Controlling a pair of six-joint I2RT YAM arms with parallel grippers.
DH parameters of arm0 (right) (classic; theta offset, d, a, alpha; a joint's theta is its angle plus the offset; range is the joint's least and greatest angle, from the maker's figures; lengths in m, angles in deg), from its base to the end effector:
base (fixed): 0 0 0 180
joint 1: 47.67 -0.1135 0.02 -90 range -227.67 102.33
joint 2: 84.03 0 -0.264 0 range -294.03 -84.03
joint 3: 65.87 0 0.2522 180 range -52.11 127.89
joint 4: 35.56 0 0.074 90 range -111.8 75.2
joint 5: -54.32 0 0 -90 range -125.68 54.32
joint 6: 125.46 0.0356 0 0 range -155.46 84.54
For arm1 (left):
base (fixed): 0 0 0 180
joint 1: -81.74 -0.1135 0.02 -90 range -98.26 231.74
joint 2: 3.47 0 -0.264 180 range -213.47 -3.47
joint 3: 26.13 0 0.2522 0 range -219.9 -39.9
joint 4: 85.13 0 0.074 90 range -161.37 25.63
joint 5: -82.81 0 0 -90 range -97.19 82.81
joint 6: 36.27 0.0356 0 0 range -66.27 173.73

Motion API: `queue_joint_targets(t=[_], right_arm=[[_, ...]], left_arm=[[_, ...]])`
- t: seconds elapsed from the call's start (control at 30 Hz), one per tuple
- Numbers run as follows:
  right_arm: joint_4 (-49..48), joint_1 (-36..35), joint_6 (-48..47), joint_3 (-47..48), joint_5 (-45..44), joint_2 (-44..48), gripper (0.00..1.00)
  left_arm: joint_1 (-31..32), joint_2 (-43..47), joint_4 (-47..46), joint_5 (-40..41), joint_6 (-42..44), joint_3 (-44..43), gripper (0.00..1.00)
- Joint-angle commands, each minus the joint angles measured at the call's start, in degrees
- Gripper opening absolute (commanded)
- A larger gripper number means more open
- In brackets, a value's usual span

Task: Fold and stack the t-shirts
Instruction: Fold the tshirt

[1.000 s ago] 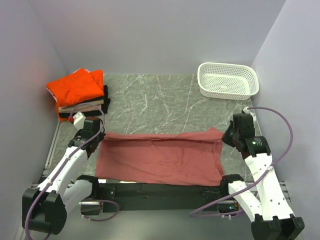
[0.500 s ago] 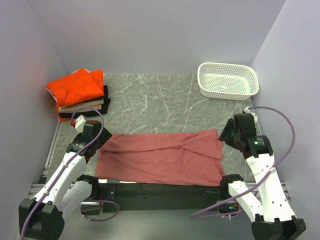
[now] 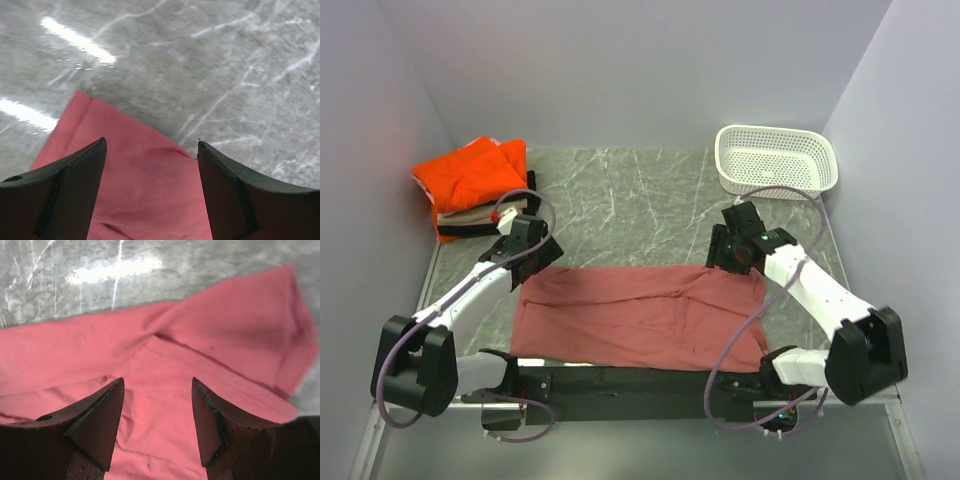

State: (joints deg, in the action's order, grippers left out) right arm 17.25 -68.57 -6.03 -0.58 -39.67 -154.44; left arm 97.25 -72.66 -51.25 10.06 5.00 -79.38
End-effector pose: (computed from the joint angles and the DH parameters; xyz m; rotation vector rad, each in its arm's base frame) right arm 0.2259 0.0836 0.2469 0.2190 2.5872 0.2354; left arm 0.2325 -0.0536 0.2085 -0.8105 2.2531 -0.1578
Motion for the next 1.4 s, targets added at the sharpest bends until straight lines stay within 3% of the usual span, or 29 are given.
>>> queue_joint_targets(t=[0.0,0.37,0.67,0.9,1.03,1.37], right_arm=[[-8.01,-1.06,0.45,1.12,2.40,-4.81,0.63],[-13.47,-1.42,-0.87,1.47,2.94,-16.85,0.63],[-15.31,-1.42,-0.78,-1.78,3.81,-18.27,0.59],[-14.18,-1.77,-1.21,-1.70,3.81,-17.57,0.34],[-12.86,-2.12,-0.96,-1.52,3.81,-15.64,0.00],[-5.65,-7.92,3.87,-4.49,-1.10,-3.25,0.00]], left_arm=[[1.28,-1.03,-4.38,-2.22,1.80,-2.53,0.78],[6.11,-7.63,-5.18,-2.40,0.74,-3.14,0.79],[6.38,-6.49,-3.42,-0.47,1.18,-2.62,0.80],[6.38,-5.96,-2.45,0.15,1.44,-2.44,0.81],[6.38,-5.87,-2.19,0.23,1.44,-2.53,0.82],[6.38,-4.82,-3.16,-0.47,1.71,-0.77,0.82]])
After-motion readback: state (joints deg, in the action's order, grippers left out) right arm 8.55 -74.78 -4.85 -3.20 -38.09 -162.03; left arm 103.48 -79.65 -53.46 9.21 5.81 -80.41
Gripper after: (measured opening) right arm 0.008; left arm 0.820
